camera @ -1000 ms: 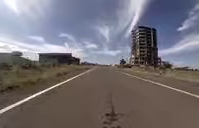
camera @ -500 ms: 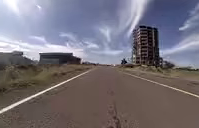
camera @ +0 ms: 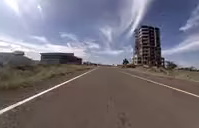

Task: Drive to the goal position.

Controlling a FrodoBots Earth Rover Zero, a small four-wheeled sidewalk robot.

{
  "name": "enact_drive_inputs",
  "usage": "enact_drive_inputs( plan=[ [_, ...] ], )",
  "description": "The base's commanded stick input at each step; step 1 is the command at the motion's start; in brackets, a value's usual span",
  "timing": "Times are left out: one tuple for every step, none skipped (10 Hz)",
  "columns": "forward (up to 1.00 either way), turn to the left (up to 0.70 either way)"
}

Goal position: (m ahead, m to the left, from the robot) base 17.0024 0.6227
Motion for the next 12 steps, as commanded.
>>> enact_drive_inputs(
  plan=[
    [1.0,0.0],
    [1.0,0.0],
    [1.0,0.0],
    [1.0,0.0],
    [1.0,0.0],
    [1.0,0.0],
    [1.0,0.0],
    [1.0,0.0],
    [1.0,0.0],
    [1.0,0.0],
    [1.0,0.0],
    [1.0,0.0]
  ],
)
